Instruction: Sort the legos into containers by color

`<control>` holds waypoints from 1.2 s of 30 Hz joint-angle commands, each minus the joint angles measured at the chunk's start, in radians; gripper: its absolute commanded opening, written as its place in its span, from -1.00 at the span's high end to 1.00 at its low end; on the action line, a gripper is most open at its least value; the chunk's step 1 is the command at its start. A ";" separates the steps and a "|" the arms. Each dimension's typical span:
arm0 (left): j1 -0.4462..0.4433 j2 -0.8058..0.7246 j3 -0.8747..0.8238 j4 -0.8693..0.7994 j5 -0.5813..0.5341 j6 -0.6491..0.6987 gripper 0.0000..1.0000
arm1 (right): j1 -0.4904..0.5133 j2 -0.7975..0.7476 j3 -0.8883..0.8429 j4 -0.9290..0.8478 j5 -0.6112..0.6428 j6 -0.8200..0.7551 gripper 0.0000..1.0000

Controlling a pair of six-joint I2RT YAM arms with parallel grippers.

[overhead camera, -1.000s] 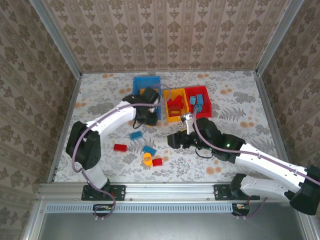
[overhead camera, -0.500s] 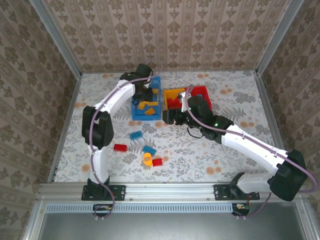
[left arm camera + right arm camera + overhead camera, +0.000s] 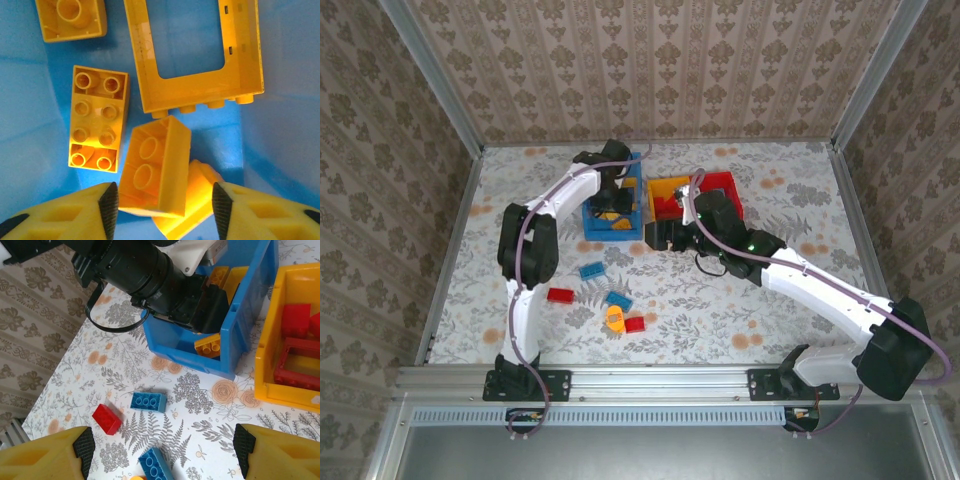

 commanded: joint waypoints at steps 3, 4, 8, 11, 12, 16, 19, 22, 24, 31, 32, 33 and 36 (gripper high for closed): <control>-0.008 -0.146 -0.012 -0.052 -0.007 -0.026 -0.17 | 0.016 0.007 -0.026 -0.114 -0.020 -0.120 -0.55; -0.009 -0.180 -0.031 -0.054 -0.007 -0.040 -0.17 | 0.028 0.014 -0.023 -0.136 -0.018 -0.153 -0.54; -0.007 -0.328 -0.130 -0.044 -0.010 -0.099 -0.19 | 0.103 0.078 0.003 -0.191 -0.005 -0.273 -0.54; 0.000 -0.472 -0.251 -0.036 -0.027 -0.158 -0.24 | 0.161 0.176 0.045 -0.188 -0.010 -0.360 -0.58; 0.005 -0.521 -0.298 -0.029 -0.032 -0.181 -0.25 | 0.173 0.208 0.063 -0.185 -0.006 -0.381 -0.61; 0.049 -0.765 -0.522 -0.001 -0.002 -0.256 -0.34 | 0.210 0.375 0.171 -0.193 0.042 -0.433 -0.77; 0.098 -0.951 -0.665 -0.003 0.036 -0.299 -0.37 | 0.226 0.515 0.287 -0.242 0.071 -0.474 -0.82; 0.132 -1.141 -0.778 0.008 0.083 -0.315 -0.47 | 0.231 0.635 0.389 -0.278 0.110 -0.503 -0.84; 0.148 -1.243 -0.816 -0.004 0.101 -0.320 -0.51 | 0.232 0.697 0.435 -0.289 0.144 -0.526 -0.86; 0.184 -1.382 -0.832 -0.095 0.114 -0.335 -0.52 | 0.234 0.883 0.631 -0.386 0.222 -0.585 -0.89; 0.187 -1.387 -0.828 -0.102 0.113 -0.333 -0.51 | 0.235 0.905 0.653 -0.386 0.225 -0.587 -0.89; 0.188 -1.392 -0.824 -0.107 0.112 -0.334 -0.51 | 0.236 0.918 0.669 -0.386 0.226 -0.590 -0.89; 0.191 -1.402 -0.810 -0.121 0.109 -0.326 -0.51 | 0.238 0.976 0.736 -0.406 0.240 -0.594 -0.88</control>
